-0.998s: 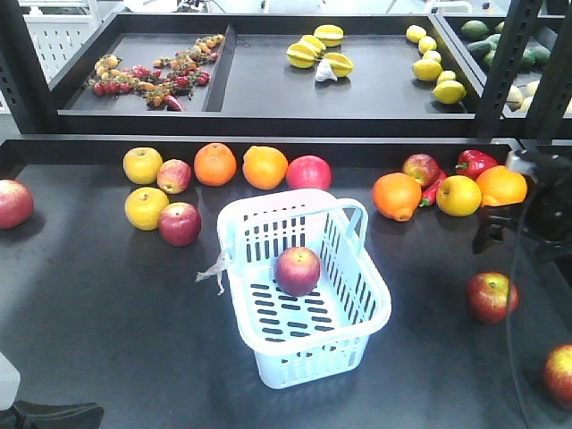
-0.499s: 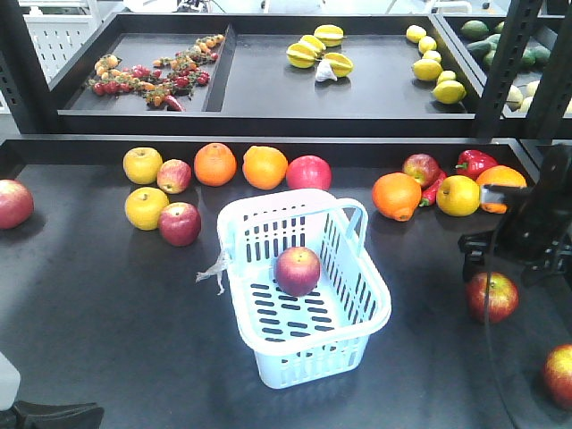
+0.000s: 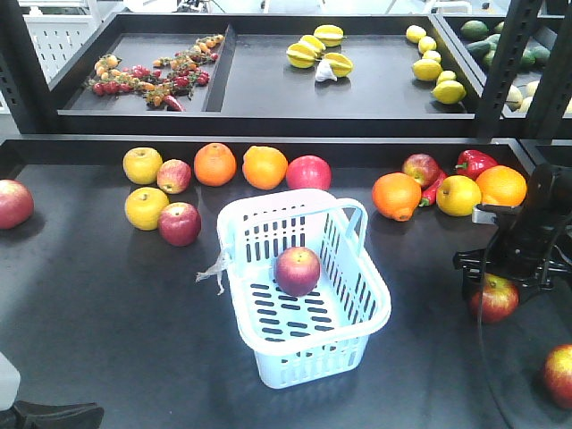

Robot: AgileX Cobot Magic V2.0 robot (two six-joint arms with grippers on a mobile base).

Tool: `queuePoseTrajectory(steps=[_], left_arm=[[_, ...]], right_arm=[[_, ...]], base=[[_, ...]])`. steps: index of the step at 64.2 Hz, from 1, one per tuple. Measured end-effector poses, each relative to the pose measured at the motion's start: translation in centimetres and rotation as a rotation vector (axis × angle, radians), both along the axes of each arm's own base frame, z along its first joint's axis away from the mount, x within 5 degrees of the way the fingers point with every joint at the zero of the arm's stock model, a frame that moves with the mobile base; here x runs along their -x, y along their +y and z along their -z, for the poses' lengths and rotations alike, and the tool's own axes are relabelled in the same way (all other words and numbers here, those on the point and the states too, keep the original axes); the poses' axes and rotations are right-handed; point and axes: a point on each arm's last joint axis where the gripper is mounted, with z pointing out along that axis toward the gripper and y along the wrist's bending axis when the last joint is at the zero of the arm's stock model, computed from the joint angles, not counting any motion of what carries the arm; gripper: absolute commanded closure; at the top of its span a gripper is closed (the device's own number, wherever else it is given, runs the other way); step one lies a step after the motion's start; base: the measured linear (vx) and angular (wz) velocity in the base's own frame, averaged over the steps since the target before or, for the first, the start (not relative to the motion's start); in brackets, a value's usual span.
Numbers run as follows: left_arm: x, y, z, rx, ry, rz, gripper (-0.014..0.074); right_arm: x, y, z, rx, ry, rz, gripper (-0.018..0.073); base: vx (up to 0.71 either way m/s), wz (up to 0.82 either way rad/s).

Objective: Pick three apples into basket with both arms
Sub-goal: 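Reach the right gripper to another red apple beside the table edge, then grasp the second red apple, carry it over the basket and release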

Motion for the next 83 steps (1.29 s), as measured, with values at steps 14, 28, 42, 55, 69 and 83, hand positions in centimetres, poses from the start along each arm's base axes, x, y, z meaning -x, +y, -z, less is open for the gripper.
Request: queuePoseTrajectory(steps=[14,28,42,55,69,83], left_arm=[[0.0,0.0,0.0,0.001,0.000,0.000,0.0604],[0.0,0.0,0.0,0.001,0.000,0.000,0.0604],[0.0,0.0,0.0,0.001,0.000,0.000,0.0604],[0.0,0.0,0.0,0.001,0.000,0.000,0.0604],[0.0,0.0,0.0,0.004,0.003,-0.002,0.0604],[0.0,-0.1,0.0,0.021,0.012,-0.008,0.0604]], right_arm=[[-0.1,0.2,-3.2,-0.018,-0.061,0.006,0.0480],[0.9,1.3,-10.1,-0.062,-0.170,-0.064,0.0569],[3.0,5.6,-16.5,-0.128,-0.244,-0.179,0.0565],[5.5,12.5,-20.5,-0.181,-0.278,-0.359,0.0564],[7.4,19.1,-21.1,-0.221,-0.269,-0.493,0.0564],[7.0,23.4,-18.0,-0.230,-0.239,-0.561,0.0564]], base=[[0.00,0.00],[0.00,0.00],[0.00,0.00],[0.00,0.00],[0.00,0.00],[0.00,0.00]])
